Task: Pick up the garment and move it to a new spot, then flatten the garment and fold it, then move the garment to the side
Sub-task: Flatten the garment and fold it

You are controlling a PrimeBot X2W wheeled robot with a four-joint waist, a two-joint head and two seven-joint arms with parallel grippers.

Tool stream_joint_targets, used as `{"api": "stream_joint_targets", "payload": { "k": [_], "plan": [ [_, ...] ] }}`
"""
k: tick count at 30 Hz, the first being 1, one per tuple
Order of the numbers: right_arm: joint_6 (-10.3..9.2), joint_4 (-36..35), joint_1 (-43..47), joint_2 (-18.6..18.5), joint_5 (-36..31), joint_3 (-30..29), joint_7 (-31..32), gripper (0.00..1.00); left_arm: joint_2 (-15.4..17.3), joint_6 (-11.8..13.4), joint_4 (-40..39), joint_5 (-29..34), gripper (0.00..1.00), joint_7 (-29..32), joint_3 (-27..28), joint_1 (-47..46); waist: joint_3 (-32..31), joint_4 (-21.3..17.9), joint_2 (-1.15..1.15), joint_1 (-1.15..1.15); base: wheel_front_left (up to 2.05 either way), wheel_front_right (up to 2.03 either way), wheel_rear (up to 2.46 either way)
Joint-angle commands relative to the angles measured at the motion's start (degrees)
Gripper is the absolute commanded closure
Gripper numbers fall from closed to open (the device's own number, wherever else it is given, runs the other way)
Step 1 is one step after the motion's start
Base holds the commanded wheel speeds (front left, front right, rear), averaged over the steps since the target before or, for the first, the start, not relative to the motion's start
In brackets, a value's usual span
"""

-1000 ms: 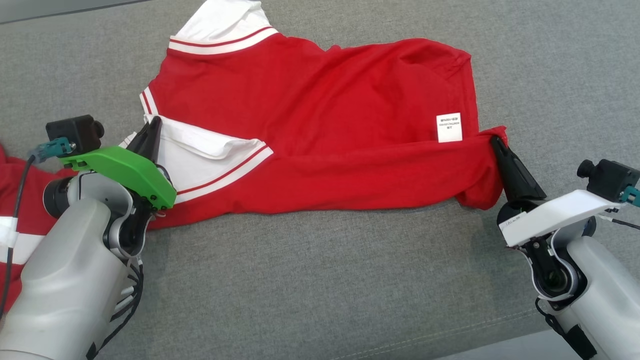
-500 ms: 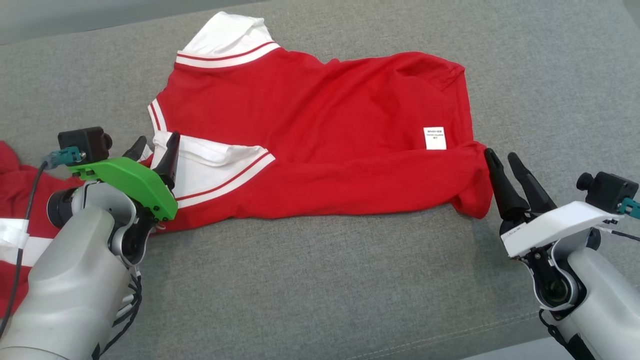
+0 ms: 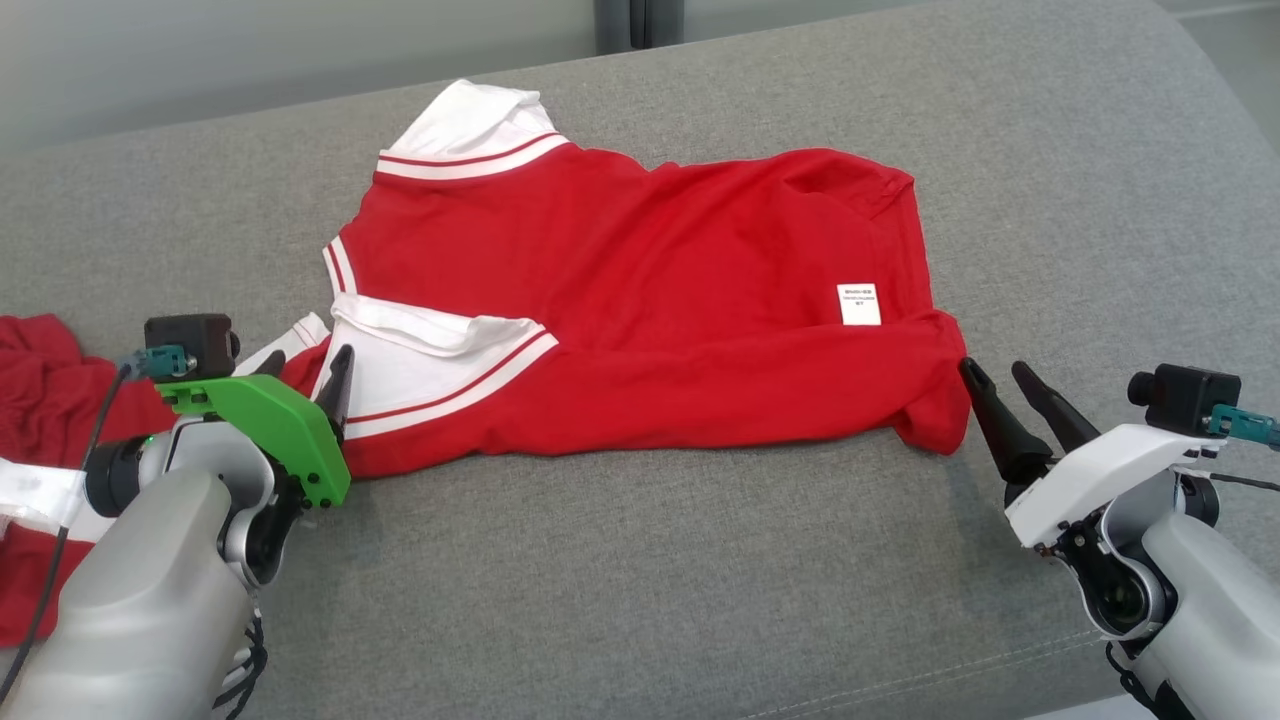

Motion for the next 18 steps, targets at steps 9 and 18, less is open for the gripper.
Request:
{"api": "stream_joint_targets", "payload": {
  "k": [9,18],
  "plan": [
    [0.02,2.10,1.25,-0.14,-3.98,0.08,6.29,0.00,2.45,4.70,-5.25,0.88,0.00,2.85,-1.62,6.15,-1.13,1.25,0.00,0.00,0.00,0.00,0.00],
    [0.02,1.32,2.29,0.62,-8.47,-1.84,11.23,0.00,6.62,9.58,-16.68,-1.35,0.00,8.61,-1.05,11.52,-1.12,1.07,0.00,0.00,0.00,0.00,0.00]
  ]
}}
